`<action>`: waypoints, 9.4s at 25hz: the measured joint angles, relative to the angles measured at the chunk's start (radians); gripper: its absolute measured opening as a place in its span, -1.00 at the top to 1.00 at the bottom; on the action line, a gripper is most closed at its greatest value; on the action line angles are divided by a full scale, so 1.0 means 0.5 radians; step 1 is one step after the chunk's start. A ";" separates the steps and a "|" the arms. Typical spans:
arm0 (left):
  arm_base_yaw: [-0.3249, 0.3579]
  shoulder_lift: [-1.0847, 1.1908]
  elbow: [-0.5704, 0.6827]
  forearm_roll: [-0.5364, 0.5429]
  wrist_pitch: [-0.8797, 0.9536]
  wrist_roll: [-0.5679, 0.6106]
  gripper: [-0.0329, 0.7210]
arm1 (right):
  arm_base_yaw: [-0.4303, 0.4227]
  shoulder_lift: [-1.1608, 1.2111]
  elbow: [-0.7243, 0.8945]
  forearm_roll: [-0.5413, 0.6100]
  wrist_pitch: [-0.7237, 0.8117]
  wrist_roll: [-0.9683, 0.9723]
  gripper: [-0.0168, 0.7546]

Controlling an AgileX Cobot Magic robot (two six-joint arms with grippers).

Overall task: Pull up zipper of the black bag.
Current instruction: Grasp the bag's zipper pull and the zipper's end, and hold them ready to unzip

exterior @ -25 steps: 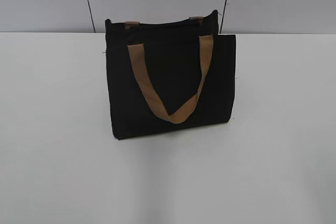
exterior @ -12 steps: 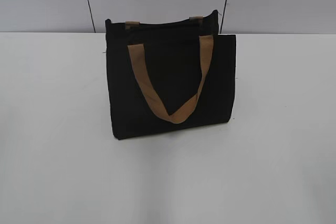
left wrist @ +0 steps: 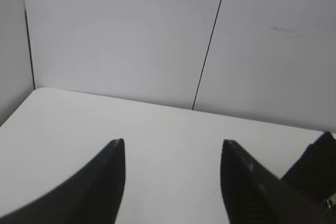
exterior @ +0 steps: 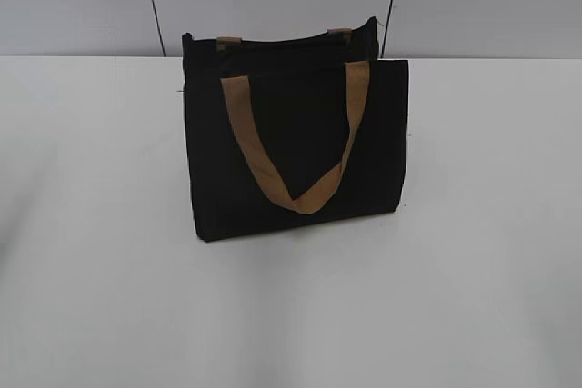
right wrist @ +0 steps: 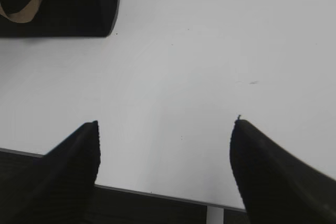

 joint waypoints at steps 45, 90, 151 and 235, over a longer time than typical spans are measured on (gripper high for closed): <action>-0.309 2.833 -0.606 1.727 -2.053 -0.453 -0.11 | 0.000 0.000 0.000 0.000 0.000 0.004 -0.56; -0.238 1.945 -0.669 1.772 -1.676 -0.964 0.89 | 0.000 0.000 0.000 0.023 0.000 0.001 -0.56; -0.352 1.919 -0.789 1.794 -1.488 -1.640 0.89 | 1.068 3.910 -1.890 2.221 -0.923 -2.127 -0.12; -0.397 1.931 -0.806 1.945 -0.418 -1.693 0.89 | 0.798 3.857 -1.887 2.475 -0.632 -1.450 1.00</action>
